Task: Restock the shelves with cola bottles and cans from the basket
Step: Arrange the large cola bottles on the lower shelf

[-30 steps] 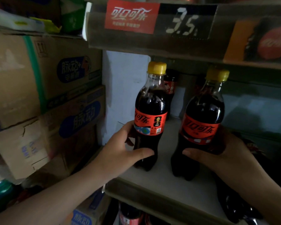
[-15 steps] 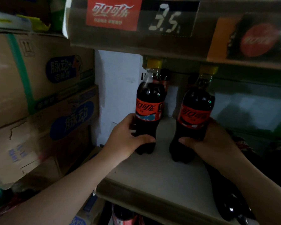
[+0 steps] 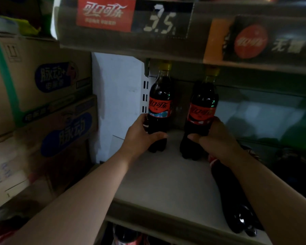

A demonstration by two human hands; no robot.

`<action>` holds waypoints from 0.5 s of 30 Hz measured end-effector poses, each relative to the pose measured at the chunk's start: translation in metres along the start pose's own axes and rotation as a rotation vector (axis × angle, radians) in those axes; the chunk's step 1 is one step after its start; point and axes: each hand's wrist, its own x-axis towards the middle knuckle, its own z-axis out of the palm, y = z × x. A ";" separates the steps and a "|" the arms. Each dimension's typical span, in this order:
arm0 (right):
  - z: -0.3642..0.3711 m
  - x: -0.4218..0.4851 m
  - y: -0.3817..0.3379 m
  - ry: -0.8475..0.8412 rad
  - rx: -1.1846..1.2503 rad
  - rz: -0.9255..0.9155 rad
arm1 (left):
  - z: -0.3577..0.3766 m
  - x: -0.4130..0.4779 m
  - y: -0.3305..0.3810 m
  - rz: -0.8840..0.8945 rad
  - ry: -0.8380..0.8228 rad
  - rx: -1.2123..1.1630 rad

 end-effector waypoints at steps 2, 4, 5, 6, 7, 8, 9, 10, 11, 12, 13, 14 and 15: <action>0.001 0.000 0.000 0.003 -0.010 -0.003 | 0.001 0.000 0.000 0.000 0.002 -0.017; 0.001 0.000 0.000 0.009 -0.010 -0.003 | 0.001 -0.001 0.000 -0.001 -0.003 -0.028; 0.001 -0.001 0.000 0.011 -0.004 0.003 | 0.001 0.000 0.000 -0.002 -0.005 -0.033; 0.001 -0.002 -0.001 0.008 0.006 0.004 | 0.001 0.000 -0.001 0.000 -0.008 -0.037; 0.001 -0.003 -0.003 0.000 0.012 0.009 | 0.001 0.000 -0.001 0.002 -0.010 -0.035; 0.000 -0.004 -0.004 -0.005 0.012 0.010 | 0.001 0.000 -0.002 0.005 -0.008 -0.034; 0.000 -0.005 -0.005 -0.005 0.007 0.015 | 0.001 0.000 -0.002 0.010 -0.008 -0.039; 0.000 -0.004 -0.005 -0.003 0.006 0.015 | 0.002 0.000 -0.002 0.013 -0.013 -0.051; -0.001 -0.006 -0.008 -0.003 0.010 0.021 | 0.001 0.000 -0.003 0.016 -0.018 -0.061; 0.000 -0.008 -0.008 -0.002 0.022 0.025 | 0.001 0.000 -0.003 0.021 -0.025 -0.066; -0.001 -0.010 -0.009 0.000 0.030 0.027 | 0.000 0.000 -0.003 0.026 -0.031 -0.065; 0.000 -0.011 -0.010 0.005 0.039 0.022 | -0.001 0.001 -0.003 0.034 -0.038 -0.058; 0.000 -0.013 -0.011 0.013 0.040 0.030 | -0.003 0.002 -0.003 0.043 -0.046 -0.043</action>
